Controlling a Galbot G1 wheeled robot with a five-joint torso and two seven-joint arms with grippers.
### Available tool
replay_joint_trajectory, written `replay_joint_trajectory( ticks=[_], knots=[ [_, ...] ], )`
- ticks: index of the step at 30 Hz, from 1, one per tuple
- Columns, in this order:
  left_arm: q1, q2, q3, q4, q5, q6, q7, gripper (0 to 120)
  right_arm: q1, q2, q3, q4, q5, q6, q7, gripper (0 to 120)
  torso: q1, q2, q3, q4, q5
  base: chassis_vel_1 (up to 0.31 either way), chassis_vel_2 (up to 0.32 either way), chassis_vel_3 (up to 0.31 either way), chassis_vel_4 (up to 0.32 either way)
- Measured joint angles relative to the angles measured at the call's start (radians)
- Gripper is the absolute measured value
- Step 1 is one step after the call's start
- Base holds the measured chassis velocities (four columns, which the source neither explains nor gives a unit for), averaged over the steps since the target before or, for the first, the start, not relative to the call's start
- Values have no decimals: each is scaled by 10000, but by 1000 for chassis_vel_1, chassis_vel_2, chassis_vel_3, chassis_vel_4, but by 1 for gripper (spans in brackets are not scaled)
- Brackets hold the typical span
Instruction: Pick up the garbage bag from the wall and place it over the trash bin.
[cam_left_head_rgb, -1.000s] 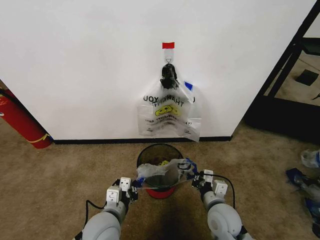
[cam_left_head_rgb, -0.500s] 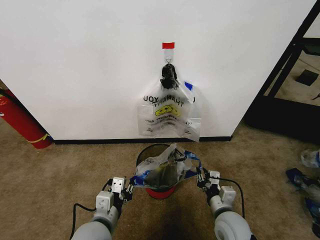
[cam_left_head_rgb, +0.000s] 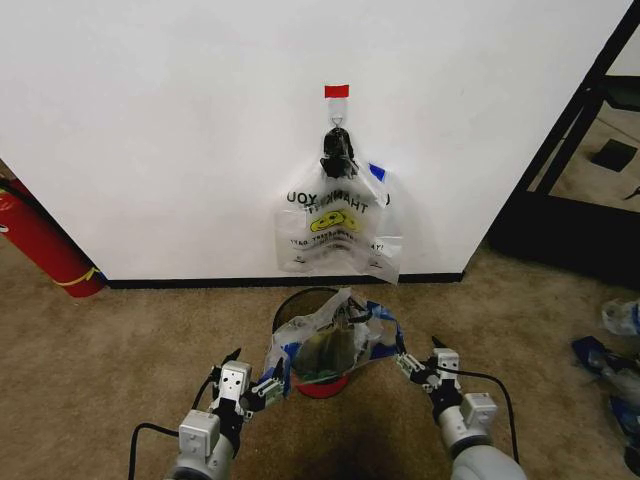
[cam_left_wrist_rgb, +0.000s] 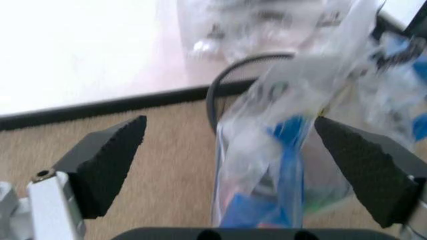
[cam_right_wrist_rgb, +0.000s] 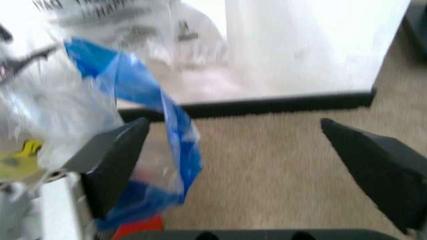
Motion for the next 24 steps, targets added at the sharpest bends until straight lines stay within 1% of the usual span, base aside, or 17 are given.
replay_joint_trajectory(
  ticks=[3,5,6,7,12,13,14,15,18,19,22,24],
  knots=[
    [-553,81,53,-59,-125,-50,335,100,16,-148,245,-51,-308,516,-644,100,0,0,0,0,1,0,0,0,0],
    [-1054,187,140,-38,-341,-42,498,100,66,-235,377,-22,-310,615,-945,100,0,0,0,-2,0,0,0,0,0],
    [-1530,296,228,65,-529,-26,690,100,138,-311,503,48,-140,636,-1158,100,0,0,0,-2,1,0,0,0,0],
    [-1530,296,228,65,-529,-26,690,100,138,-311,503,48,-140,636,-1158,100,0,0,0,-2,1,0,0,0,0],
    [-2781,674,627,671,-1065,33,1682,98,473,-754,1004,175,375,425,-2095,100,1,0,1,-2,0,0,0,0,0],
    [-2841,702,654,706,-1083,37,1754,98,498,-798,1034,179,384,392,-2176,100,1,0,1,-1,0,0,0,0,0],
    [-3127,852,827,883,-1123,58,2116,97,630,-1034,1146,200,524,230,-2579,100,1,0,1,-2,0,0,0,0,0],
    [-3127,852,827,883,-1123,58,2116,97,630,-1034,1146,200,524,230,-2579,100,1,0,1,-2,0,0,0,0,0],
    [-3641,1065,1099,1164,-1185,63,2718,94,931,-1653,1270,181,1035,-172,-3429,100,1,0,1,-1,-2,0,0,0,0],
    [-3841,1094,1159,1280,-1274,65,2860,94,1051,-1794,1276,93,1113,-210,-3564,100,1,0,1,4,0,0,0,0,0],
    [-4750,1048,1243,1835,-1886,132,2987,94,1221,-1954,1291,-101,1340,-196,-3649,100,2,-1,2,3,-1,0,0,0,0],
    [-4937,1044,1224,1949,-2054,159,2987,94,1211,-1952,1302,-104,1391,-195,-3652,100,2,0,2,-1,0,0,0,0,0]
  ],
)
